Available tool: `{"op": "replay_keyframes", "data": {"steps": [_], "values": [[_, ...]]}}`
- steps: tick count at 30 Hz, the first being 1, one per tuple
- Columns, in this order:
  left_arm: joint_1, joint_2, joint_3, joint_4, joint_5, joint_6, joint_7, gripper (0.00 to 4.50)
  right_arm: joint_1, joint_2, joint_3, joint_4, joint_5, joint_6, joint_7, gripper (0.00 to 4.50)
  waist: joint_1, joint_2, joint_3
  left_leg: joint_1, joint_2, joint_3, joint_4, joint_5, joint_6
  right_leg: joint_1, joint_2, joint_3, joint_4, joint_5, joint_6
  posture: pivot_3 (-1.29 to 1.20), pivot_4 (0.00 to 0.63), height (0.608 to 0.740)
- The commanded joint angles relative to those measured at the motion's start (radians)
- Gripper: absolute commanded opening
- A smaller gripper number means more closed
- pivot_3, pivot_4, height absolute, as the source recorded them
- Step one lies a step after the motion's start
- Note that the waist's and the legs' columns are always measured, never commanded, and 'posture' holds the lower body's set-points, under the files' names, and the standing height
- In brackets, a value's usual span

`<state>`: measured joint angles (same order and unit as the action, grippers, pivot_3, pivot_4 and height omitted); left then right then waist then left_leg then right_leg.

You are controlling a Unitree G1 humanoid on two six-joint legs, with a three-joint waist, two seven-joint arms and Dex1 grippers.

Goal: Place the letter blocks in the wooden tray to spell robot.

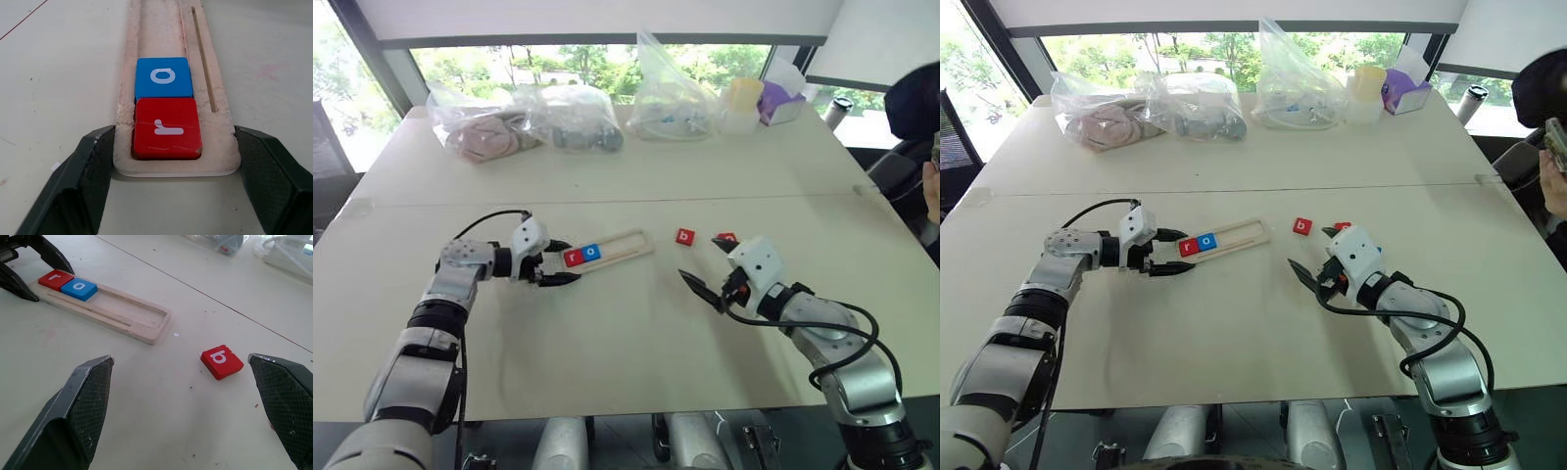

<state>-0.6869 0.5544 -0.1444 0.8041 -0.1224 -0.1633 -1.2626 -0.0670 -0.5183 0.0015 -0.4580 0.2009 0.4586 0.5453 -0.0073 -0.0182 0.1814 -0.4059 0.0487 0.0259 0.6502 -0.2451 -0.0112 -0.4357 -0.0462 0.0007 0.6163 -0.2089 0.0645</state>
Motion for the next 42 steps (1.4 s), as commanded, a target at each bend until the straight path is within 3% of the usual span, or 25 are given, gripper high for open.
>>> {"op": "replay_keyframes", "data": {"steps": [1, 17, 35, 37, 38, 42], "values": [[0.025, -0.006, -0.053, 0.026, 0.067, 0.006, -0.024, 3.12, -0.009, -0.001, -0.009, -0.030, 0.000, -0.015, -0.006, 4.50, 0.000, 0.000, 0.000, 0.000, 0.000, 0.000, 0.000, 0.000, 0.000, 0.000, 0.000, 0.000, 0.000, 0.000, 0.000, 0.00, 0.150, 0.740], [0.197, -0.030, -0.136, -0.471, 0.014, 0.156, -0.119, 3.12, -0.009, -0.010, -0.022, -0.037, 0.004, -0.008, -0.011, 4.50, 0.001, 0.000, 0.000, -0.001, 0.000, 0.000, -0.001, 0.000, 0.000, 0.000, 0.000, 0.000, -0.001, -0.001, 0.001, 0.00, 0.150, 0.740], [0.285, -0.024, -0.180, -0.594, 0.033, 0.221, -0.051, 3.12, 0.010, -0.006, -0.013, -0.051, 0.002, -0.009, -0.024, 4.50, -0.001, 0.000, 0.000, -0.001, 0.000, -0.001, -0.001, 0.000, 0.000, 0.000, 0.000, 0.000, -0.001, -0.001, 0.001, 0.00, 0.150, 0.740], [0.290, -0.024, -0.178, -0.594, 0.036, 0.221, -0.038, 4.19, 0.007, -0.006, -0.010, -0.046, 0.001, -0.012, -0.022, 4.50, -0.001, 0.000, 0.000, -0.001, 0.000, -0.001, -0.001, 0.000, 0.000, 0.000, 0.000, 0.000, -0.001, -0.001, 0.001, 0.00, 0.150, 0.740], [0.292, -0.023, -0.178, -0.594, 0.037, 0.223, -0.033, 4.44, 0.005, -0.006, -0.010, -0.045, 0.001, -0.012, -0.022, 4.50, 0.000, 0.000, 0.000, -0.001, 0.000, -0.001, -0.001, 0.000, 0.000, 0.000, 0.000, 0.000, -0.001, -0.001, 0.001, 0.00, 0.150, 0.740], [0.301, -0.009, -0.174, -0.598, 0.041, 0.223, -0.024, 4.44, -0.009, -0.004, -0.006, -0.038, 0.001, -0.010, -0.021, 4.50, -0.001, 0.000, 0.000, 0.000, 0.000, -0.001, 0.000, 0.000, 0.000, 0.001, 0.000, 0.000, -0.001, -0.002, 0.003, 0.00, 0.150, 0.740]]}}
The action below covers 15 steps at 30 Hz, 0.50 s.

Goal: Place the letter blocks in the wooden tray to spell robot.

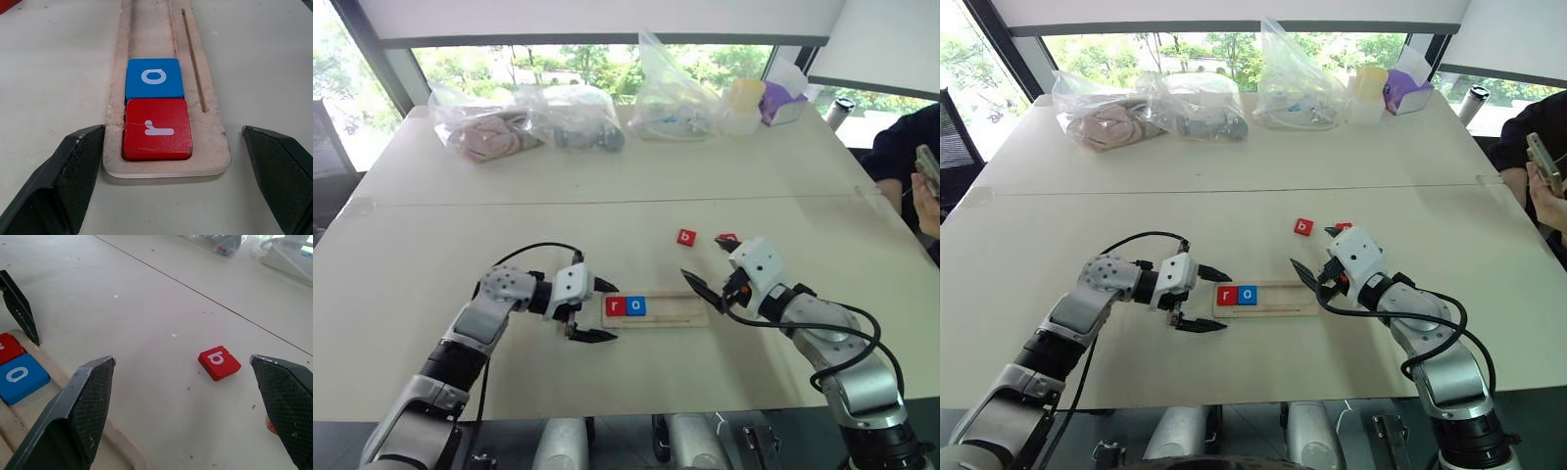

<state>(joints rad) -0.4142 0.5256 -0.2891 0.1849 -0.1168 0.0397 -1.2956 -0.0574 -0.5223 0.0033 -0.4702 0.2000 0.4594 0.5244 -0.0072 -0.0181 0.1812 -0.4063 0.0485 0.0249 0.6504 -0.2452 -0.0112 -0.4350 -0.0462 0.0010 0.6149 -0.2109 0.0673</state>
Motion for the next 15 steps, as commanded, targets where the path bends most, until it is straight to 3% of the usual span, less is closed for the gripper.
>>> {"op": "replay_keyframes", "data": {"steps": [1, 15], "values": [[0.031, 0.024, -0.027, 0.020, 0.035, 0.019, 0.012, 4.44, -0.020, 0.000, -0.007, -0.025, 0.003, -0.010, 0.000, 4.50, -0.003, 0.000, 0.000, 0.000, 0.000, 0.000, 0.000, 0.000, 0.000, 0.000, 0.000, 0.000, 0.000, -0.001, 0.001, 0.00, 0.150, 0.740], [0.135, 0.214, 0.087, -0.002, -0.027, 0.010, 0.024, 4.44, -0.064, 0.016, 0.022, 0.003, 0.014, 0.001, 0.015, 4.50, -0.016, 0.000, 0.000, 0.007, 0.004, 0.000, -0.005, 0.000, 0.000, 0.000, 0.004, 0.000, 0.004, 0.000, -0.001, 0.00, 0.150, 0.740]]}}
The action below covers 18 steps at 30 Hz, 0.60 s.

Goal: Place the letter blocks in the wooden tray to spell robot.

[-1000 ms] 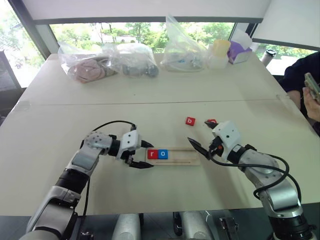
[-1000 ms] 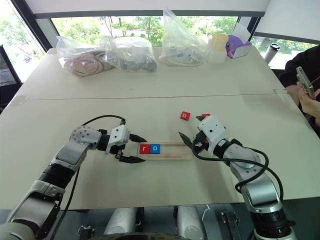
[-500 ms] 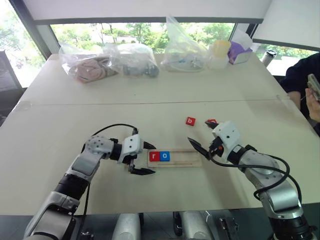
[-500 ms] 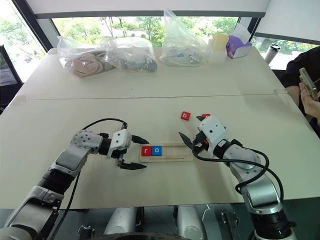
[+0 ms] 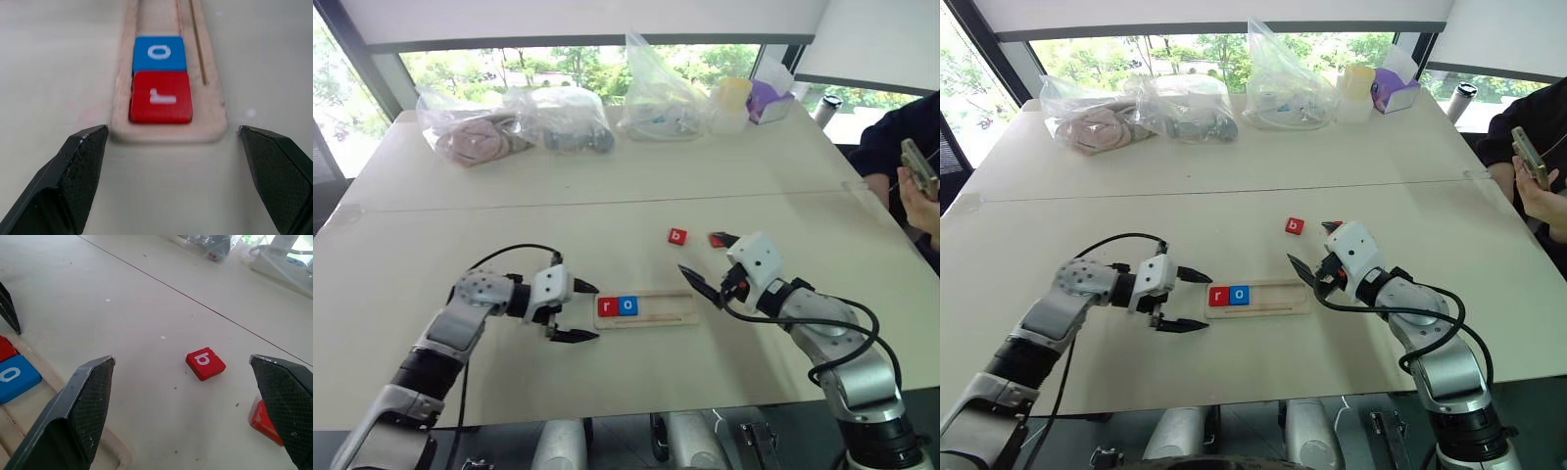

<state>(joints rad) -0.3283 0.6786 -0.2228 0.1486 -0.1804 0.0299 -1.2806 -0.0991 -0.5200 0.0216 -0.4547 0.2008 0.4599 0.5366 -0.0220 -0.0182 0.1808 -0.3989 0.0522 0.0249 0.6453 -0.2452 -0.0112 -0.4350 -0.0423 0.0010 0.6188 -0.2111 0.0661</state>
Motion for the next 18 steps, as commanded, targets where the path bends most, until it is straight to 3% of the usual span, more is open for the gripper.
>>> {"op": "replay_keyframes", "data": {"steps": [1, 7, 11, 18], "values": [[0.063, 0.078, 0.034, 0.026, 0.030, 0.022, 0.009, 4.44, -0.034, 0.020, 0.011, -0.008, 0.016, 0.012, 0.000, 4.50, -0.001, 0.000, 0.000, 0.000, 0.000, 0.000, 0.000, 0.000, 0.000, 0.000, 0.000, 0.000, 0.000, 0.000, -0.001, 0.00, 0.150, 0.740], [0.093, 0.103, 0.124, -0.072, -0.064, 0.086, 0.054, 4.44, -0.105, 0.036, 0.040, 0.014, 0.008, 0.132, -0.021, 4.50, -0.001, 0.000, 0.000, 0.000, 0.001, 0.000, 0.000, 0.000, 0.000, -0.002, -0.001, 0.000, 0.000, 0.002, -0.003, 0.00, 0.150, 0.740], [0.075, 0.071, 0.252, -0.291, -0.332, 0.380, 0.121, 4.44, -0.194, 0.071, 0.061, 0.060, -0.008, 0.295, -0.088, 4.50, 0.007, -0.001, 0.001, -0.009, 0.001, 0.001, 0.002, 0.000, 0.000, -0.010, -0.001, 0.000, 0.000, 0.003, -0.005, 0.00, 0.150, 0.740], [0.068, 0.050, 0.283, -0.478, -0.433, 0.538, 0.222, 4.44, -0.352, 0.219, 0.018, 0.127, 0.005, 0.537, -0.238, 4.50, 0.007, -0.001, 0.001, -0.010, -0.002, 0.002, 0.002, 0.000, 0.000, -0.009, -0.003, 0.000, 0.000, 0.003, -0.004, 0.00, 0.150, 0.740]]}}
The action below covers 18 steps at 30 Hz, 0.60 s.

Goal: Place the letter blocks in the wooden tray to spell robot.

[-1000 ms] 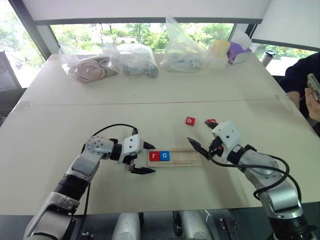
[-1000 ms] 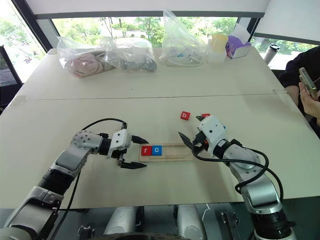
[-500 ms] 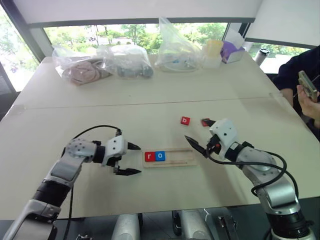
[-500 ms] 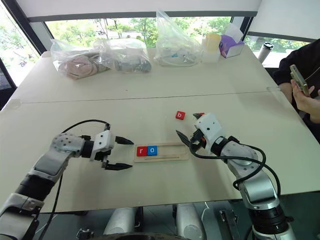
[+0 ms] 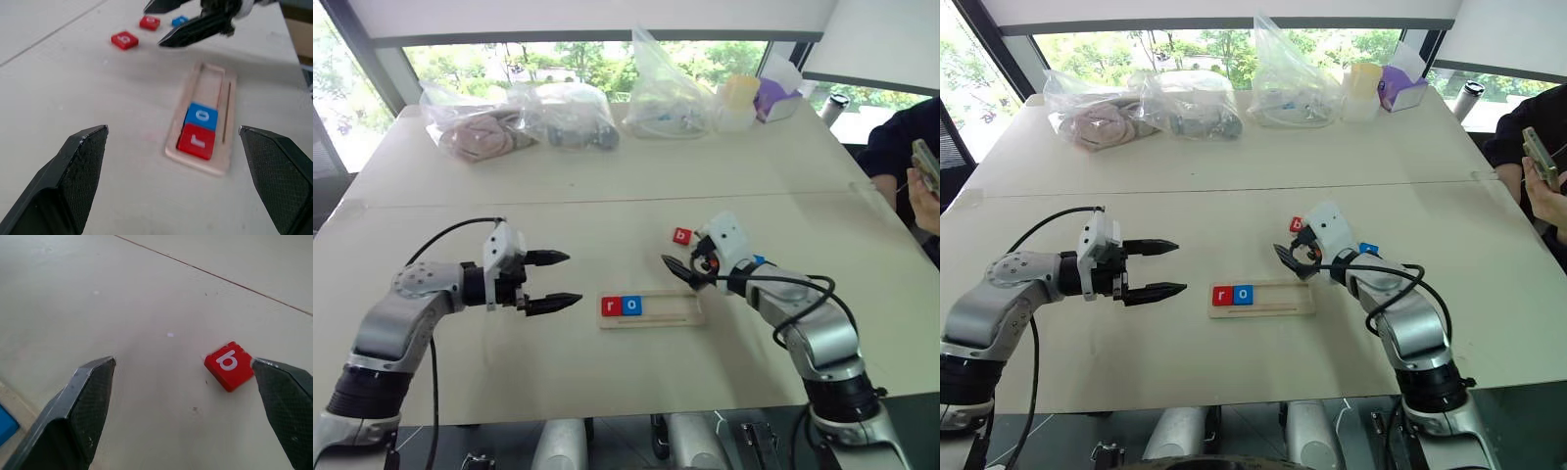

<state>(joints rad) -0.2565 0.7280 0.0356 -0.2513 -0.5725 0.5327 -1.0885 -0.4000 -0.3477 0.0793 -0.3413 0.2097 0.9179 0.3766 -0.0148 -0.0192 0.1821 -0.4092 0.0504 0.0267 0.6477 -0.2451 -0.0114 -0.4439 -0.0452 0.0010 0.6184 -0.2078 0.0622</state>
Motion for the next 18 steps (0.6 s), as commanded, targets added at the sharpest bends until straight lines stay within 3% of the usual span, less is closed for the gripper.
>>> {"op": "replay_keyframes", "data": {"steps": [1, 18], "values": [[-0.002, 0.001, 0.026, -0.098, -0.049, 0.045, 0.037, 4.44, -0.066, 0.076, -0.056, 0.027, -0.015, 0.104, -0.119, 4.50, 0.000, 0.000, 0.000, 0.000, 0.000, 0.000, 0.000, 0.000, 0.000, 0.000, 0.000, 0.000, 0.000, 0.000, 0.000, 0.00, 0.150, 0.740], [0.008, -0.010, 0.013, -0.137, -0.059, 0.066, 0.090, 4.44, -0.122, 0.316, -0.106, 0.259, -0.074, 0.130, -0.360, 4.50, -0.007, 0.000, 0.000, 0.001, 0.001, -0.001, -0.001, 0.000, 0.000, 0.000, 0.002, 0.000, 0.001, 0.000, 0.000, 0.00, 0.150, 0.740]]}}
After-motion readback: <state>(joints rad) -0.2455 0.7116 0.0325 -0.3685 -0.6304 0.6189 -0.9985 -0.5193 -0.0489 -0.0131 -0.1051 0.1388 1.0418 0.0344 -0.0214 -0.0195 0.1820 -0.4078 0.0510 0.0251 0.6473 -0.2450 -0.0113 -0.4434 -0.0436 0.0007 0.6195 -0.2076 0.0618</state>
